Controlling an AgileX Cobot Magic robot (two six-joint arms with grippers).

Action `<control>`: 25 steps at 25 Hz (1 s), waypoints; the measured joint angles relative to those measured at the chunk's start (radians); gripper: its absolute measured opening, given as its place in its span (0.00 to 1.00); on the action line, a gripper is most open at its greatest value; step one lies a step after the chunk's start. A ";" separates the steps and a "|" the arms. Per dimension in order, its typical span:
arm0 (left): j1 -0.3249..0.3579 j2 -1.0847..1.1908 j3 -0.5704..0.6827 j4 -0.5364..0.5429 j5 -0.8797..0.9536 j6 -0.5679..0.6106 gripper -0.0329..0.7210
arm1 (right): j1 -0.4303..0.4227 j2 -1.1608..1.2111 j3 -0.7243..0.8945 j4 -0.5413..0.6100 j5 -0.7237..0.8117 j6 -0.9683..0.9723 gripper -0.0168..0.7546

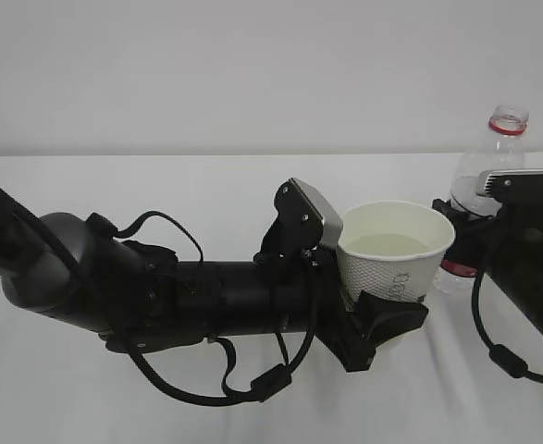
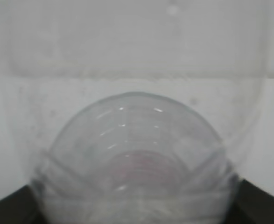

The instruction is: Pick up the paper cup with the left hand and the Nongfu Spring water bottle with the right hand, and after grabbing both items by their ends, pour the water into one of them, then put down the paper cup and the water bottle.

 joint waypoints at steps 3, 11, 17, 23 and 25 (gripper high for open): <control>0.000 0.000 0.000 0.000 0.000 0.000 0.70 | 0.000 0.009 -0.004 0.000 -0.005 0.000 0.66; 0.000 0.000 0.000 0.000 0.000 0.000 0.70 | 0.000 0.013 -0.004 -0.005 -0.009 0.000 0.68; 0.000 0.000 0.000 0.000 0.000 0.000 0.70 | 0.000 0.013 -0.004 -0.010 -0.017 0.000 0.83; 0.000 0.000 0.000 0.000 0.000 0.000 0.70 | 0.000 0.013 -0.004 -0.014 -0.019 0.000 0.85; 0.000 0.000 0.000 0.000 0.000 0.000 0.70 | 0.000 0.013 -0.004 -0.015 -0.020 0.000 0.86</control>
